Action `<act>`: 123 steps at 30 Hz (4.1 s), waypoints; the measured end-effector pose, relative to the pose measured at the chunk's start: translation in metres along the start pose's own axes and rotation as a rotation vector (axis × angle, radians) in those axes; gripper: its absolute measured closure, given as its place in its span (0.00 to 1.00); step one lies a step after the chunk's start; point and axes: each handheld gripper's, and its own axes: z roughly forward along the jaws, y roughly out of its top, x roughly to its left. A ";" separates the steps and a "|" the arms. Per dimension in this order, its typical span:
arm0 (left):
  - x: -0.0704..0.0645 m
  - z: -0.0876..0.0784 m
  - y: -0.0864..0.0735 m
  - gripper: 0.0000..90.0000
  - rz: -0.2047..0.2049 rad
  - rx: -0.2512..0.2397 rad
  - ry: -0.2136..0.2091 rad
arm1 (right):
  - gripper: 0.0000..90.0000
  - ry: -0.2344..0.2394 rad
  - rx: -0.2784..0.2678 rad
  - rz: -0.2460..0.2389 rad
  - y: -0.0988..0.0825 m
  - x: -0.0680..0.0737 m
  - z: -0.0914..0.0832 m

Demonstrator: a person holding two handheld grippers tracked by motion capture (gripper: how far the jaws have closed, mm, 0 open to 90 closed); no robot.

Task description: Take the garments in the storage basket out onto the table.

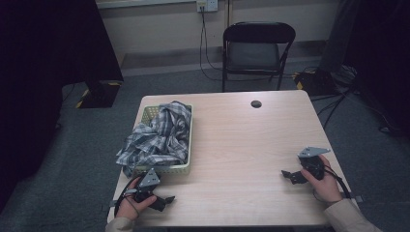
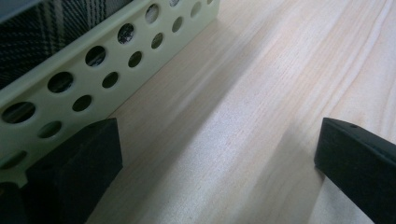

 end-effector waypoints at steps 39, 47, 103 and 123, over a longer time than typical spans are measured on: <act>-0.027 -0.043 0.057 0.03 0.014 -0.033 -0.071 | 0.00 0.002 0.000 -0.003 0.000 0.000 0.000; -0.023 -0.052 0.069 0.03 -0.007 -0.062 -0.061 | 0.00 0.002 0.000 -0.003 0.000 0.000 0.000; 0.038 -0.028 0.162 0.03 -0.107 -0.068 0.100 | 0.00 0.006 -0.001 -0.006 0.000 -0.001 0.000; 0.069 -0.005 0.174 0.03 -0.122 0.055 0.338 | 0.00 0.006 0.000 -0.006 0.000 -0.001 0.000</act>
